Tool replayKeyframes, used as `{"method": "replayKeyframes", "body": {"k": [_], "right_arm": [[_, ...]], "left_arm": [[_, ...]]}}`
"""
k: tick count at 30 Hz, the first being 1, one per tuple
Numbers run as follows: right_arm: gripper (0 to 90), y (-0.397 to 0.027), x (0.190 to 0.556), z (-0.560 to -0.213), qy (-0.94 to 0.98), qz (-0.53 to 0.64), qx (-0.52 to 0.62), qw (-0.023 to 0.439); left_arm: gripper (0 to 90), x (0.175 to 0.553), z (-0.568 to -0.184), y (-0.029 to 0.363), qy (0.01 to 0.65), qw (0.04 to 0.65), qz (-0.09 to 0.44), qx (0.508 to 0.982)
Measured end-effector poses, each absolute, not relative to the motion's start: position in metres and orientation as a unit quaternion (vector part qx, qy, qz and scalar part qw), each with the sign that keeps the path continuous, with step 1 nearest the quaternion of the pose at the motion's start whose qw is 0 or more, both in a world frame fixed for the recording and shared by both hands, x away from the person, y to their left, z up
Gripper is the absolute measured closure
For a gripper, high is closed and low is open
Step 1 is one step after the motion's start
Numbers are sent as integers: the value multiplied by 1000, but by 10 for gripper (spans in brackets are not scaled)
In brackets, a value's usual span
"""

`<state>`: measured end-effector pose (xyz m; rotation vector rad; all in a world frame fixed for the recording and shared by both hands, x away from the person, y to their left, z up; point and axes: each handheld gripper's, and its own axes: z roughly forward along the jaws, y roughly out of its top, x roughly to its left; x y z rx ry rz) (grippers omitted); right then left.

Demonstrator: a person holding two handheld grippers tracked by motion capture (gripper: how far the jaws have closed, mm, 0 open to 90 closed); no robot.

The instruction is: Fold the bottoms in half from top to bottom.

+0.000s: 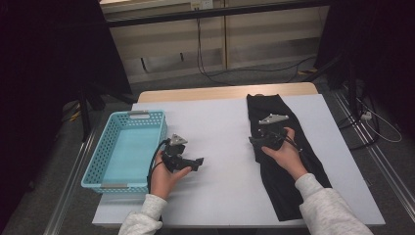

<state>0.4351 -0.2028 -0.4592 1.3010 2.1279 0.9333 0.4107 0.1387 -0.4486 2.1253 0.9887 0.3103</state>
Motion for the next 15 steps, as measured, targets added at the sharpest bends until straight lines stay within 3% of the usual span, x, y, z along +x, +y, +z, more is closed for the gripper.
{"method": "replayKeyframes", "body": {"k": [6,10,15], "right_arm": [[269,-199,442,-467,779,329,479,238],[339,-202,443,-467,774,333,487,229],[492,-207,443,-465,770,330,495,232]], "left_arm": [[94,410,-449,139,389,378,120,831],[95,410,-448,140,390,381,122,830],[95,409,-448,139,387,379,120,832]]}}
